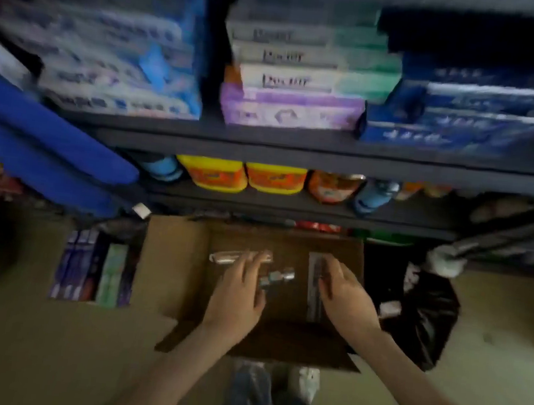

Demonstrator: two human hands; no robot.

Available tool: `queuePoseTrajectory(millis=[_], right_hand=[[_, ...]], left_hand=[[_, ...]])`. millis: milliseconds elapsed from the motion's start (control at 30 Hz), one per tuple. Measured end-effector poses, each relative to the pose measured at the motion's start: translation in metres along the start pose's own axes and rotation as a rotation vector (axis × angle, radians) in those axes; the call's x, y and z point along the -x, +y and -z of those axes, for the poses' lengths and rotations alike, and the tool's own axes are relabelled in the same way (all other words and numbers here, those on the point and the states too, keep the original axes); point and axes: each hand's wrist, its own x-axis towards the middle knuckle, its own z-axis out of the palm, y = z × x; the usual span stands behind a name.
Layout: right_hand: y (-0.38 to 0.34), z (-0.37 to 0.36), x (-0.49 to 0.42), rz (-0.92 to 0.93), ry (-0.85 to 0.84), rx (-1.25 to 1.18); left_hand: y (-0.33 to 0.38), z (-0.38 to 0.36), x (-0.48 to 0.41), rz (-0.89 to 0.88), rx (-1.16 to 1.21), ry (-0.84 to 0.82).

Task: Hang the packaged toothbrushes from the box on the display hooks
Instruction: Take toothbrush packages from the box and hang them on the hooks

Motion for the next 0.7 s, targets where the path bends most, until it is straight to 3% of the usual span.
queuePoseTrajectory(millis=[100,267,567,700], right_hand=[[0.047,-0.070,-0.029,-0.067,-0.155,0.009],[0.095,-0.187,-0.099,-0.050,-0.277,0.136],[0.153,-0.361,-0.221,0.266,-0.481,0.436],[0.166,-0.390,-0.237,0.395,-0.379,0.538]], left_hand=[[-0.035,-0.076,-0.025,0.077,-0.074,-0.093],[-0.094,-0.187,-0.094,0.104,-0.228,-0.236],[-0.191,-0.316,-0.220,0.028,-0.500,-0.274],[-0.222,-0.347,-0.248,0.098,-0.572,-0.281]])
